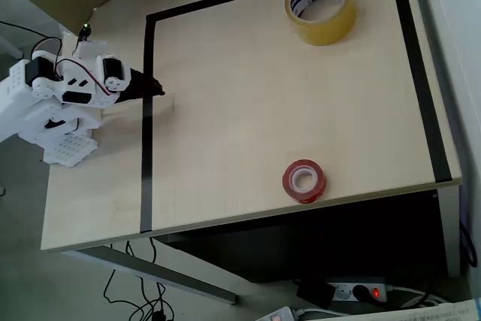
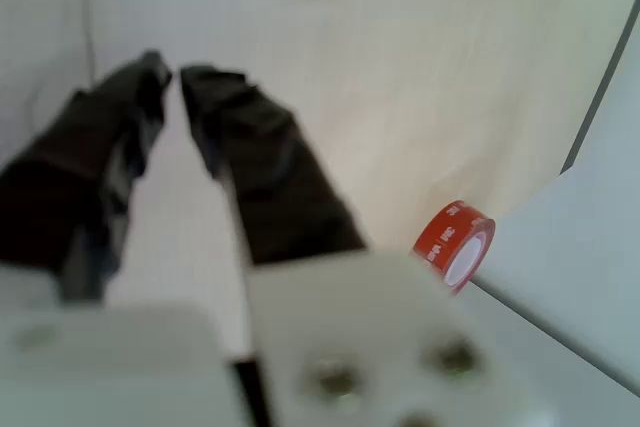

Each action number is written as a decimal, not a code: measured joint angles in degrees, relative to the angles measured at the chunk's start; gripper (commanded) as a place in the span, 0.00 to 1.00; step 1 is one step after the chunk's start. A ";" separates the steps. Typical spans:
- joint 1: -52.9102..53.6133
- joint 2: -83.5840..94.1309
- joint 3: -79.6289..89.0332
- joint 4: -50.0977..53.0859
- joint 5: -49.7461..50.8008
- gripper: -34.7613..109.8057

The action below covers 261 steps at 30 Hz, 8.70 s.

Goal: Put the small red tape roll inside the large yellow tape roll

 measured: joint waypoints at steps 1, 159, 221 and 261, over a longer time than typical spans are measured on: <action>-0.18 0.00 0.00 0.00 0.00 0.24; 28.65 -177.19 -190.90 39.11 -12.39 0.24; 28.12 -161.19 -155.04 41.31 -10.02 0.24; -2.55 -166.38 -184.13 3.69 -9.32 0.24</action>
